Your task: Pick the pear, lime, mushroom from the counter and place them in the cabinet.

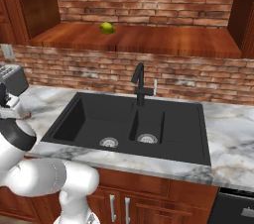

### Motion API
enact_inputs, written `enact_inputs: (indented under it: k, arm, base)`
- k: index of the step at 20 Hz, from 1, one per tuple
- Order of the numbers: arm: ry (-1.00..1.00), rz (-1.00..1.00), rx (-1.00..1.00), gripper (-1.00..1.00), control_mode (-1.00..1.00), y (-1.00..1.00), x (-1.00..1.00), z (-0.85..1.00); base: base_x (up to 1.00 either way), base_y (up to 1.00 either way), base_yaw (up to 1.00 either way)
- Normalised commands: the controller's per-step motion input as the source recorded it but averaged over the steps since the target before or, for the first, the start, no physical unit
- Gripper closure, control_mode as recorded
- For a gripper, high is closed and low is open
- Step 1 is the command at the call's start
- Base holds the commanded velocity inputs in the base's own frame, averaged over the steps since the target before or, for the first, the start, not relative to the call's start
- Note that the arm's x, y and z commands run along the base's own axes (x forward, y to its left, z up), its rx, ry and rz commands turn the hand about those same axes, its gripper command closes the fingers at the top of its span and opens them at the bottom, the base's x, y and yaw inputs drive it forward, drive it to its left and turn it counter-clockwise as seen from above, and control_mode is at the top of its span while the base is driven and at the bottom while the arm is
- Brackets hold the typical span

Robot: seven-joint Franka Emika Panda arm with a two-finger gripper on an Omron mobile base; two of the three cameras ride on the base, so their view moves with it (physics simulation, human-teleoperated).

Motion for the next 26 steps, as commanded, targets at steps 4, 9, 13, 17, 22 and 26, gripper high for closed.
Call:
enact_inputs:
  k: [4, 9, 13, 17, 22, 26]
  arm:
    - [0.0, 0.0, 0.0, -1.0, -1.0, 0.01, 0.19, -0.16]
    - [0.0, 0.0, 0.0, -1.0, -1.0, 0.08, 0.26, -0.38]
    - [-0.02, 0.0, 0.0, -1.0, -1.0, 0.19, 0.16, -0.34]
    - [-0.03, 0.0, 0.0, -1.0, -1.0, 0.2, 0.09, -0.23]
    - [-0.04, 0.0, 0.0, -1.0, -1.0, 0.17, 0.08, -0.15]
    - [-0.03, 0.0, 0.0, -1.0, -1.0, 0.14, 0.17, -0.26]
  base:
    - [0.0, 0.0, 0.0]
    - [0.0, 0.0, 0.0]
    - [0.0, 0.0, 0.0]
    - [0.0, 0.0, 0.0]
    - [0.0, 0.0, 0.0]
    - [0.0, 0.0, 0.0]
